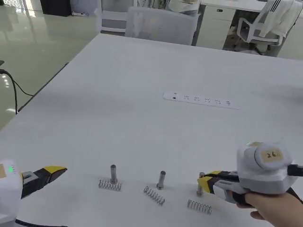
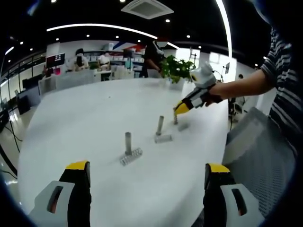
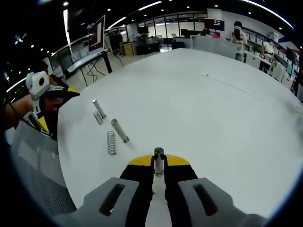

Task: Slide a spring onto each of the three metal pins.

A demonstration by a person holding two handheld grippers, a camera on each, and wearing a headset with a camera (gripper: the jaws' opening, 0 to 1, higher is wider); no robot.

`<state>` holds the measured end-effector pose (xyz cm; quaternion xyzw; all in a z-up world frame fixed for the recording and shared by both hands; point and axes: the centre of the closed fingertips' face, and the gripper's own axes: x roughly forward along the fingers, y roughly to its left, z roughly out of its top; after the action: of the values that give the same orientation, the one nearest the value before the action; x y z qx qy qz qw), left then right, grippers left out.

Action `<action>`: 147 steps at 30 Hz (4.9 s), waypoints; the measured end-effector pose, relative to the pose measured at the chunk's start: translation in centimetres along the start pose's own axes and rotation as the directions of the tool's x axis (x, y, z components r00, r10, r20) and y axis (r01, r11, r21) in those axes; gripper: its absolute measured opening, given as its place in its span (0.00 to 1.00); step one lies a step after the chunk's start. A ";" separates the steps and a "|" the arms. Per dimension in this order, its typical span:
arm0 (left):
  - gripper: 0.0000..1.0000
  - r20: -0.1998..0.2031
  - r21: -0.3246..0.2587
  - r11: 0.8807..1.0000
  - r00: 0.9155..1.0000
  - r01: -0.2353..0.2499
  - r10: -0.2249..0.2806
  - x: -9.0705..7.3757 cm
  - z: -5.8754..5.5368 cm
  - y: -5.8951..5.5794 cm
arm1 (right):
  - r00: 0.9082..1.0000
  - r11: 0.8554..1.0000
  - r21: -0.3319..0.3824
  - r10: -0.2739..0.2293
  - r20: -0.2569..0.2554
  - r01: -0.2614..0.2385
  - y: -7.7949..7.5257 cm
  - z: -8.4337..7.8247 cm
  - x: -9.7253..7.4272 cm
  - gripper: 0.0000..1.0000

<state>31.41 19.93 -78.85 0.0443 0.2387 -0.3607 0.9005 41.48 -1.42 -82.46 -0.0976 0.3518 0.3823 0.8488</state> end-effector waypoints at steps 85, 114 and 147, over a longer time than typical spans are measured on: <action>0.98 0.021 -0.031 0.999 1.000 0.012 -0.012 -0.4 -0.3 0.0 | 0.980 0.912 -0.367 0.136 -0.145 -0.181 3.5 -3.3 -3.1 0.14; 0.98 -0.004 -0.027 1.000 1.000 0.011 -0.011 -0.8 -1.0 -0.6 | 0.956 0.823 -0.514 0.110 -0.273 -0.242 3.1 -5.3 -0.6 0.12; 0.90 -0.034 -0.026 0.991 0.990 0.134 -0.135 0.6 -1.4 -2.6 | 0.940 0.766 -0.557 0.189 -0.284 -0.322 5.5 -4.0 -2.6 0.08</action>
<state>29.46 18.05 -80.14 0.0241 0.2615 -0.4169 0.8702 34.26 -0.91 -83.12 -0.3500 0.3119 0.5730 0.6722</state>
